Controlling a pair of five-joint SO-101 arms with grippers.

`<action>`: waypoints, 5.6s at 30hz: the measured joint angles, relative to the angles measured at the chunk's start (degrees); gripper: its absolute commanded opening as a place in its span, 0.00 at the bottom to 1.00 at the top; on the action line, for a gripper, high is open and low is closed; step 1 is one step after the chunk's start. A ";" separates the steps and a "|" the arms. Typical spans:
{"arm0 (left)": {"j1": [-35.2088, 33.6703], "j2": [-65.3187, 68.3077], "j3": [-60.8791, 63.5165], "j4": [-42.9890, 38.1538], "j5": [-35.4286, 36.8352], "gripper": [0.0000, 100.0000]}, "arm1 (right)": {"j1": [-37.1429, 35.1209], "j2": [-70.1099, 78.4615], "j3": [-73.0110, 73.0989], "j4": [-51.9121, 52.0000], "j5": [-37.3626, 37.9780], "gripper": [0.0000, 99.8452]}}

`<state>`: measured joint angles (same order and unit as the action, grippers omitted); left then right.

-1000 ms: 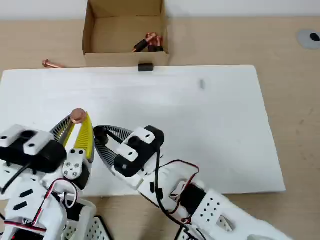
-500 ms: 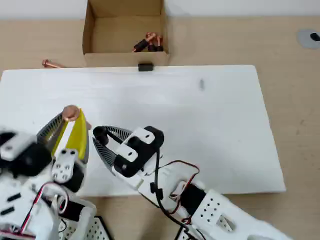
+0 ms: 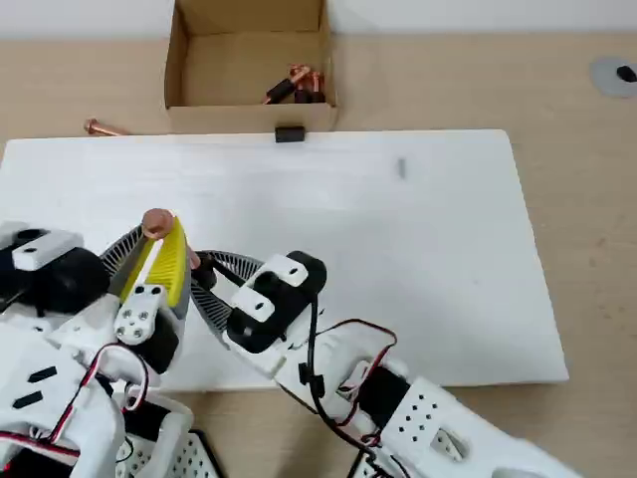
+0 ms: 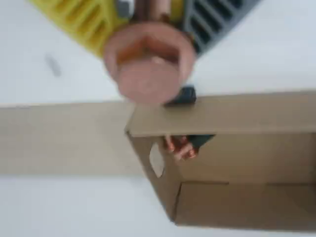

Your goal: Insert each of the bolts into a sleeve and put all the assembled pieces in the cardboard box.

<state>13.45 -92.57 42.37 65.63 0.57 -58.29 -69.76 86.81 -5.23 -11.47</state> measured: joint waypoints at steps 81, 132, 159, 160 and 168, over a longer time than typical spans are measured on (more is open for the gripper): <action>-20.48 0.44 -6.77 24.09 -2.64 0.14 | 37.19 139.52 -143.74 13.71 0.00 0.01; -26.90 -7.65 -4.84 24.09 -2.64 0.14 | 31.03 139.08 -179.25 94.68 -10.29 0.32; -26.99 -7.91 -2.64 24.09 -2.64 0.14 | 33.32 150.59 -179.25 79.03 -11.52 0.46; -26.99 -7.91 -2.64 24.09 -2.64 0.14 | 33.32 150.59 -179.25 79.21 -11.52 0.44; -26.99 -7.91 -4.48 24.18 -2.64 0.14 | 33.32 150.59 -179.25 81.58 -10.29 0.19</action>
<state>-13.54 -100.48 37.89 89.80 -2.07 -24.97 80.84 -92.44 76.35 -21.76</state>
